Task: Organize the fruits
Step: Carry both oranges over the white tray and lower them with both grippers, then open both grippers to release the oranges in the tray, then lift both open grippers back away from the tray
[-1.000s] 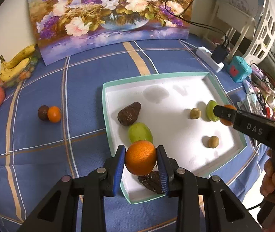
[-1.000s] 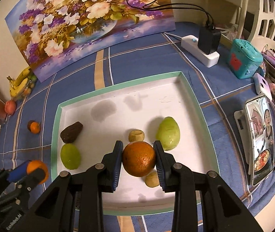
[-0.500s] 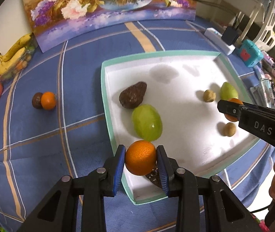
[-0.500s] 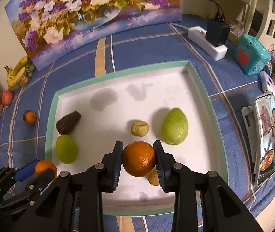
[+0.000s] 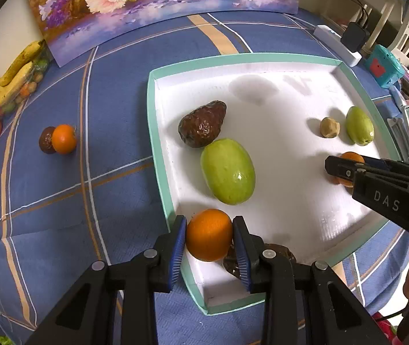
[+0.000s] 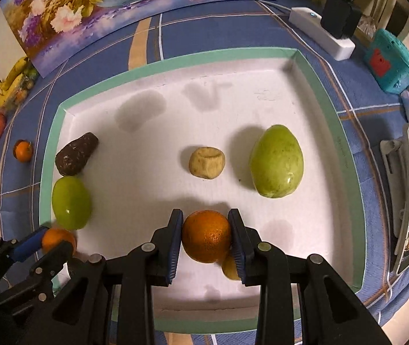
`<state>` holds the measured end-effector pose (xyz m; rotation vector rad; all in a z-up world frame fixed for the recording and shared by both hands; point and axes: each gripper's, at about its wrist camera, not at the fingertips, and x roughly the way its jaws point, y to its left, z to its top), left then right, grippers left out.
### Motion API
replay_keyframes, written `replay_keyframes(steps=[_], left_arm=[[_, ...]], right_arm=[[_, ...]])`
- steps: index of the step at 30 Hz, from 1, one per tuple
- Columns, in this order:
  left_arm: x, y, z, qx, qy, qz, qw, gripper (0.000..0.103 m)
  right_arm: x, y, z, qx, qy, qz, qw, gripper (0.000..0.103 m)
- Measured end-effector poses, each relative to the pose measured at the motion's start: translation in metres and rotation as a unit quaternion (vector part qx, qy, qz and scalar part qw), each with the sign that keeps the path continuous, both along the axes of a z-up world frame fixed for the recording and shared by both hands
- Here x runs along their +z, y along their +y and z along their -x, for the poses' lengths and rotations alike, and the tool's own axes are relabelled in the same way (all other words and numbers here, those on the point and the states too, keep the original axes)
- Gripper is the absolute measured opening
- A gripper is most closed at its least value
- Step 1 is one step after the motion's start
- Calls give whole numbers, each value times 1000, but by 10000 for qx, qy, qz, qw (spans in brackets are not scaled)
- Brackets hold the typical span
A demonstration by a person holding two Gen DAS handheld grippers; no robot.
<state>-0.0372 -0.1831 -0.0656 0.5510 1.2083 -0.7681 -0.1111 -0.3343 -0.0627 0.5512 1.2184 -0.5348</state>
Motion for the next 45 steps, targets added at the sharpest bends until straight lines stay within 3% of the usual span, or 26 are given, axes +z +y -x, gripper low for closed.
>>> replay_keyframes(steps=[17, 24, 34, 45], left_arm=[[0, 4, -13, 51, 220, 126, 9997, 37], [17, 8, -16, 130, 98, 302, 9994, 38], [48, 26, -31, 498, -122, 730, 9960, 38], [53, 50, -55, 1069, -63, 916, 9900, 38]], right_arm=[[-3, 4, -4, 36, 61, 75, 9999, 34], [4, 4, -4, 32, 24, 152, 9999, 35], [36, 3, 4, -42, -387, 453, 9982, 35], [46, 8, 4, 10, -496, 556, 9972, 35]])
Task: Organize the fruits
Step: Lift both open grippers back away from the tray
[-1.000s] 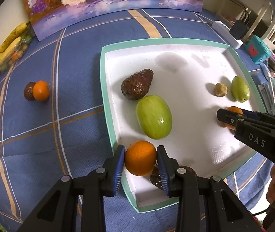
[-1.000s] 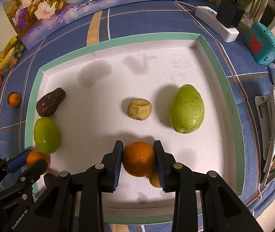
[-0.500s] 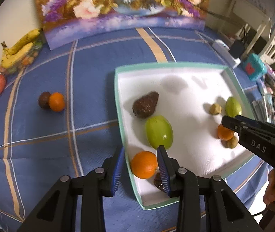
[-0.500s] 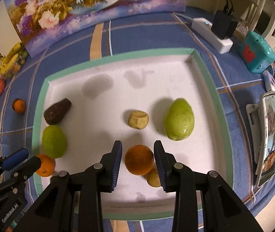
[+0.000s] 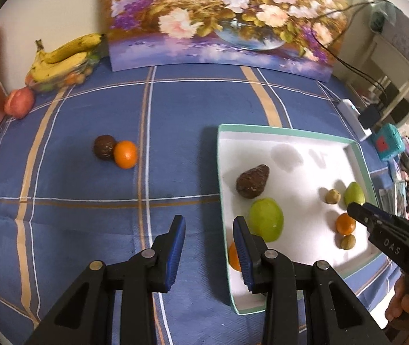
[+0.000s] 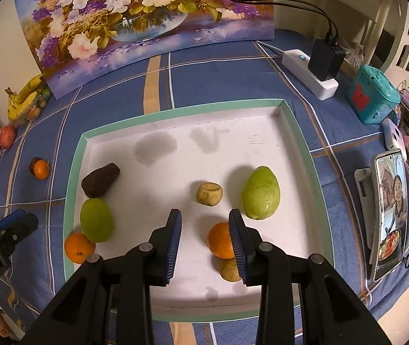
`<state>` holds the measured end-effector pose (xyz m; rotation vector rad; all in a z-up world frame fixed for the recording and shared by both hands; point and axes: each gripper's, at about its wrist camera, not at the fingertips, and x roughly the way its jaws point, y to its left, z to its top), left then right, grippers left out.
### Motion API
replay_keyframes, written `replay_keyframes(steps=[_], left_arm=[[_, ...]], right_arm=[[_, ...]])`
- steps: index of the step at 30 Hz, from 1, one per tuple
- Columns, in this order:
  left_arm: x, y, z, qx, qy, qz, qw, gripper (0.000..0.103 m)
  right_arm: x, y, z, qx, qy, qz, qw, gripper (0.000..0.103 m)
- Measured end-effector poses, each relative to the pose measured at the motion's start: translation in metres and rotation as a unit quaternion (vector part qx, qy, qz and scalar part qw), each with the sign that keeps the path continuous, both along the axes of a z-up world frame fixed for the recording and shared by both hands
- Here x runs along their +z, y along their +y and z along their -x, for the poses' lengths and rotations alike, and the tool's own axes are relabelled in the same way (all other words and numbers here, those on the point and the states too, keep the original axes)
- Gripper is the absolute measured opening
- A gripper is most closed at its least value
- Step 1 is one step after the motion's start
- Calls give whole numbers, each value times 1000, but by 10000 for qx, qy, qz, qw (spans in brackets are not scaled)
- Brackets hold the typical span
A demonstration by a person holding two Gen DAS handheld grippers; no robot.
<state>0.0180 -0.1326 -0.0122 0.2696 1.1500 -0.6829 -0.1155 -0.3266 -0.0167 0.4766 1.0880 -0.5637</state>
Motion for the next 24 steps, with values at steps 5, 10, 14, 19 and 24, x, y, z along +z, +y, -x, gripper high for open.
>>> replay_keyframes(steps=[5, 10, 14, 19, 24], left_arm=[[-2, 5, -4, 141, 46, -9, 9999, 38], [-4, 9, -7, 247, 48, -32, 9997, 46], [-6, 10, -9, 327, 18, -125, 9994, 66], [-12, 15, -15, 576, -206, -413, 9973, 88], [-20, 19, -20, 719, -245, -609, 9953, 98]], right_arm=[[1, 1, -1, 13, 14, 0, 10000, 35], [0, 2, -1, 41, 39, -9, 10000, 35], [-1, 3, -2, 71, 56, -15, 10000, 35], [-4, 5, -4, 142, 126, 44, 9998, 67], [-6, 7, -7, 186, 248, 137, 9994, 68]])
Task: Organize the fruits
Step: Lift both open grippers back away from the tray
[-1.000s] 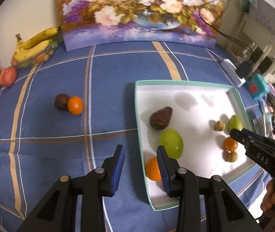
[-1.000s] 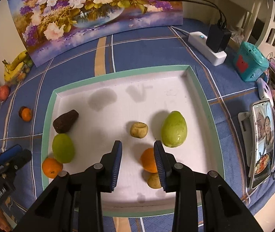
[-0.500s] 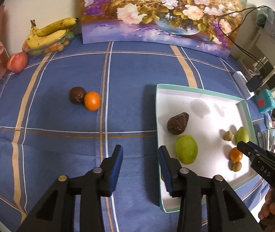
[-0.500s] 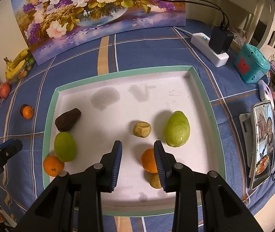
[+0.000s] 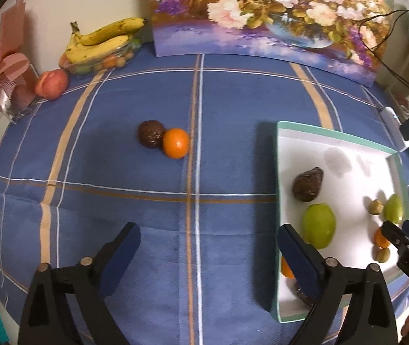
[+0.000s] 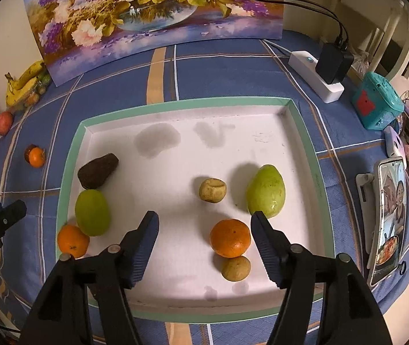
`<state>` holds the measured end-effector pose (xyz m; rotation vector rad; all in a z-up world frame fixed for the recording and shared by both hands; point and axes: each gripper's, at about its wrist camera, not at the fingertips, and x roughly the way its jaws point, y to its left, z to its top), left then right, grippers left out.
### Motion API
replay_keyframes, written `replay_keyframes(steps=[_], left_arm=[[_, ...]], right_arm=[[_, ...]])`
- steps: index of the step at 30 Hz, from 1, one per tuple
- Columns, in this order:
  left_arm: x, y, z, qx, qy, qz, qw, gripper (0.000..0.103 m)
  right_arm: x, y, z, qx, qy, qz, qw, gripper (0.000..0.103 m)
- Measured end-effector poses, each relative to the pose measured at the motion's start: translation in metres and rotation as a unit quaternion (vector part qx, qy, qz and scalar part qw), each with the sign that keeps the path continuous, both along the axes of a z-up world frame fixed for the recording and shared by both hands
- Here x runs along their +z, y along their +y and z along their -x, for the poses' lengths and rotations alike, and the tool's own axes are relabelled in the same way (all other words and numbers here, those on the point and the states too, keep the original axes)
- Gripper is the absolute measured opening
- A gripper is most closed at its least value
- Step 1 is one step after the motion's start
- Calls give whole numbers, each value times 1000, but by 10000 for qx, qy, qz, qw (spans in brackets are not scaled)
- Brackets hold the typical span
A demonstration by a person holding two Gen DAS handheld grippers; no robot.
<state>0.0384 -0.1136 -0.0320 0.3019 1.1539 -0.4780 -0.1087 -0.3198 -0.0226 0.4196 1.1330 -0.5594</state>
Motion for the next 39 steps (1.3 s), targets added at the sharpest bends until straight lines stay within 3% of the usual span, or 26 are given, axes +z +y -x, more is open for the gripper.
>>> replay_keyframes(steps=[4, 8, 15, 30, 36, 39], left_arm=[[-2, 2, -3, 54, -77, -103, 9999, 103], [-3, 3, -3, 94, -114, -148, 9998, 103], [-2, 6, -5, 174, -171, -127, 9996, 103], [5, 6, -7, 112, -290, 2, 9995, 103], [10, 10, -13, 70, -401, 28, 9992, 103], [14, 17, -21, 184, -483, 20, 9987, 103]], right_arm=[[-2, -1, 0, -1, 69, 30, 10000, 68], [-2, -1, 0, -19, 65, 53, 10000, 88], [-3, 0, 0, -16, 2, 152, 9999, 96], [8, 8, -4, 153, -439, 503, 9976, 96], [9, 13, -10, 163, -616, 366, 9973, 96], [13, 23, -13, 273, -799, 583, 9947, 96]])
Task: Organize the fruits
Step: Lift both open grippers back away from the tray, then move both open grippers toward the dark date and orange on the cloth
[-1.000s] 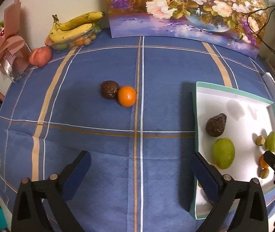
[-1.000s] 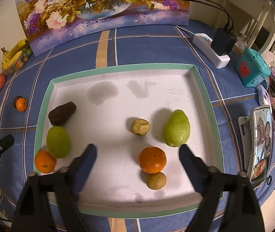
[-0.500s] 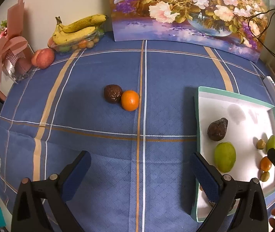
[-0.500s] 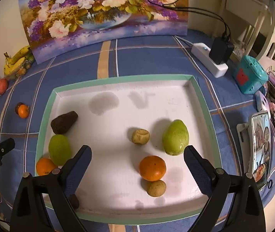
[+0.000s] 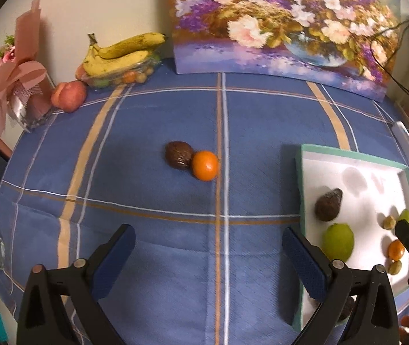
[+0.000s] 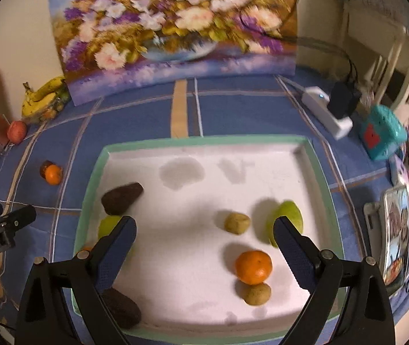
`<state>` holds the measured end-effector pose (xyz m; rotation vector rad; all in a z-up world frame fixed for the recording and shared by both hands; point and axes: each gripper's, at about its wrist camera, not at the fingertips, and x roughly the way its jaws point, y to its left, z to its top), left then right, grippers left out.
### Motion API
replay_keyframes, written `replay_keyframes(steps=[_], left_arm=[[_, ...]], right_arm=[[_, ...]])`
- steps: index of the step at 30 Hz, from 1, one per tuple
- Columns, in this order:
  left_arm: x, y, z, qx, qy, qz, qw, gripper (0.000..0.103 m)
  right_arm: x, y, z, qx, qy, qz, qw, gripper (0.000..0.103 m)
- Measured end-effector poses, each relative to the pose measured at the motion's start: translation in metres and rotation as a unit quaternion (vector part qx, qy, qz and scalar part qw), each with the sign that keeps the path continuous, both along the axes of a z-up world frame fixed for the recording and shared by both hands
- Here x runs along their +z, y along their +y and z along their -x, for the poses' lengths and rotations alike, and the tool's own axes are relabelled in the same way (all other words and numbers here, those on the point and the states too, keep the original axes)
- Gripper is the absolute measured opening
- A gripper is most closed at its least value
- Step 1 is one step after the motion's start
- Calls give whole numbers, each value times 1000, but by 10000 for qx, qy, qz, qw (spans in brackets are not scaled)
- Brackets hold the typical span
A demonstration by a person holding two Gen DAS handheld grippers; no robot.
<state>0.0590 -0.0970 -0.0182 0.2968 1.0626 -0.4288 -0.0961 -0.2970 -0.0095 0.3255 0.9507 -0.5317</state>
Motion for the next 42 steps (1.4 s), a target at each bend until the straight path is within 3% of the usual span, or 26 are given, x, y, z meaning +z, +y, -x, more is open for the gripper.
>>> replay_keyframes(steps=[9, 13, 19, 26, 40, 42], left_arm=[[13, 33, -28, 347, -223, 198, 9990, 103], [20, 53, -45, 584, -231, 470, 9969, 103], [27, 73, -73, 799, -363, 538, 9947, 103], [22, 87, -101, 1007, 3, 611, 9930, 103], [-5, 83, -148, 971, 389, 534, 9931, 102], [-13, 79, -154, 931, 430, 439, 9938, 102]], right_arm=[[2, 23, -27, 291, 93, -195, 9993, 96], [5, 32, -40, 418, -104, -375, 9984, 96], [15, 46, -62, 590, -331, -274, 9973, 96], [26, 56, -88, 638, -729, -553, 9938, 96], [11, 88, -159, 1202, -288, -472, 9912, 95], [6, 90, -166, 1250, -228, -469, 9908, 86]])
